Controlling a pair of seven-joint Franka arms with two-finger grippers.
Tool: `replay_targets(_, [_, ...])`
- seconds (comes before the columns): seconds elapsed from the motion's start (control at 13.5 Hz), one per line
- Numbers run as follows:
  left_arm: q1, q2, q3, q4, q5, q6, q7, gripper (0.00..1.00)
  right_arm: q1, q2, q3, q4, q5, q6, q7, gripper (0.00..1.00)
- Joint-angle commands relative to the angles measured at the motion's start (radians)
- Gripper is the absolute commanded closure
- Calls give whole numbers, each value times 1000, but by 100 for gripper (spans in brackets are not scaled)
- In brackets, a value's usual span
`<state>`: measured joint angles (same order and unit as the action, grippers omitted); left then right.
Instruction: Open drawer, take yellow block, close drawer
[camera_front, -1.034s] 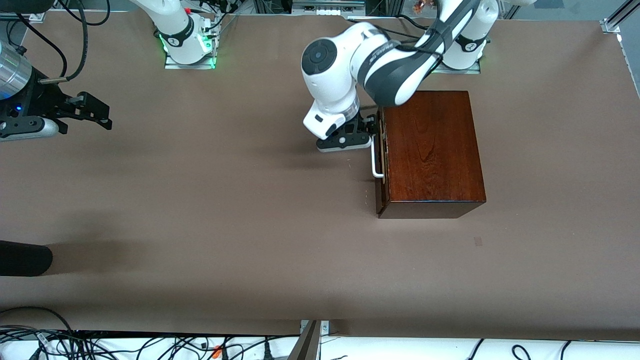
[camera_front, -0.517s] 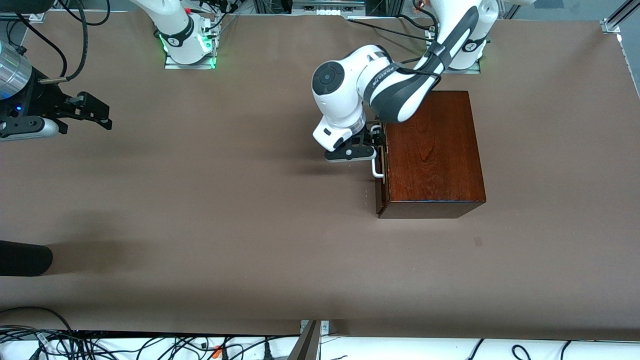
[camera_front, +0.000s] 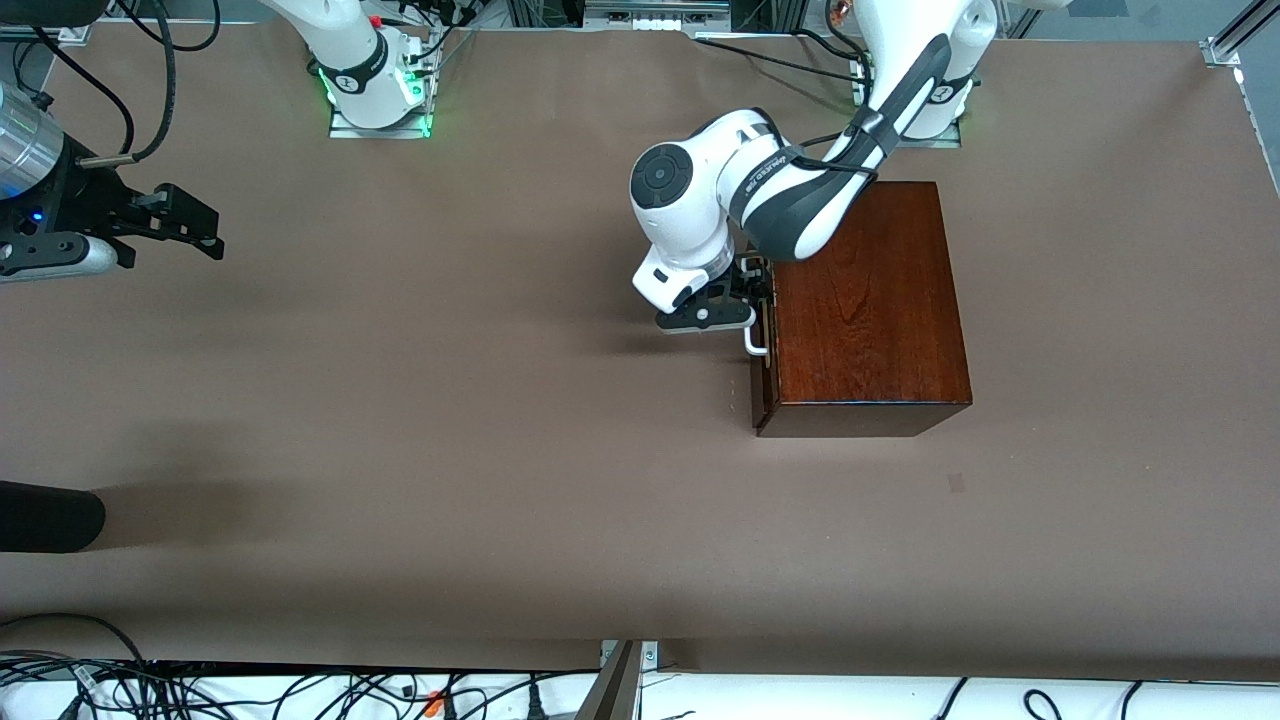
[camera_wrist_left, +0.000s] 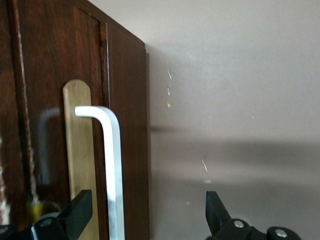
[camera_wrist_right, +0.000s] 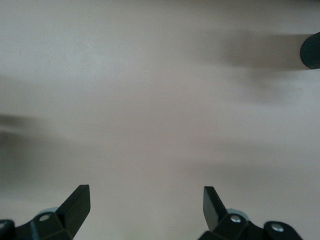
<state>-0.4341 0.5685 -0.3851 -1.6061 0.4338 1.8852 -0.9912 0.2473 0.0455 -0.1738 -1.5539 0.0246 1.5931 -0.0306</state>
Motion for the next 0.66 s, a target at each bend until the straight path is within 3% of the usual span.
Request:
replay_targets(0.0, [-5,24,-4,-3,52,15,-43,0,-8,8,5,20,1,-12,11,0])
replay_targets(0.59, [-11,33,-6,9,52,18,-44,0,-10,8,5,20,1,-15,11,0])
